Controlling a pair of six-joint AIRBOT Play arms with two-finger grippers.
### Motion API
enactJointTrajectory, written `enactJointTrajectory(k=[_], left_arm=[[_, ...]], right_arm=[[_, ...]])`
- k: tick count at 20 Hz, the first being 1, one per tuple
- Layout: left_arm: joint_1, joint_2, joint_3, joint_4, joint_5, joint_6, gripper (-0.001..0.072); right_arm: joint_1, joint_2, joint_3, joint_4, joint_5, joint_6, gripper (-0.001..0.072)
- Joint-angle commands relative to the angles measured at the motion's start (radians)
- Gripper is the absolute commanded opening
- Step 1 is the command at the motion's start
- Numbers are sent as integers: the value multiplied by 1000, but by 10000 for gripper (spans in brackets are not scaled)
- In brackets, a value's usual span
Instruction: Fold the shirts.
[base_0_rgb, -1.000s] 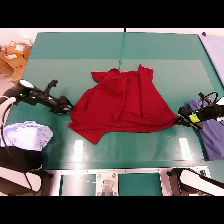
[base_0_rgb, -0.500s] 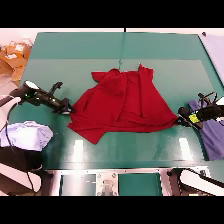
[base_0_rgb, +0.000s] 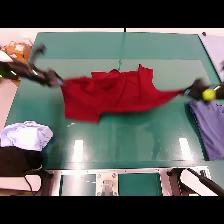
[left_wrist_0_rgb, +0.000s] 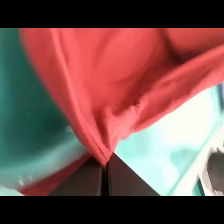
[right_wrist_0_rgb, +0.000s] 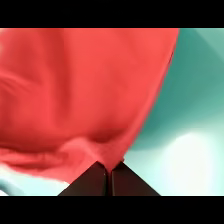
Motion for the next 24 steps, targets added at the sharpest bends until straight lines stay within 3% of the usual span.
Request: enactJointTrajectory(k=[1, 4, 7, 11, 16, 18, 21, 24], left_arm=[[27, 211, 330, -77, 56, -125, 24], [29, 385, 551, -77, 247, -145, 25], [29, 586, 559, 19, 457, -145, 25], [29, 700, 559, 176, 497, -168, 25], [29, 669, 333, 181, 424, -202, 26], [29, 604, 195, 146, 410, -200, 26], [24, 436, -19, 33, 420, -108, 26], [-20, 217, -166, 34, 484, -38, 26]], right_arm=[[-96, 129, 287, 293, 21, -18, 16], [-197, 228, 496, 367, -148, -17, 17], [-290, 327, 615, 359, -325, 45, 17], [-308, 367, 663, 268, -345, 57, 17], [-267, 294, 484, 254, -245, 41, 17], [-170, 233, 338, 253, -247, -34, 17], [-2, 106, 111, 230, -329, -114, 17], [94, -93, -27, 190, -455, -140, 18]])
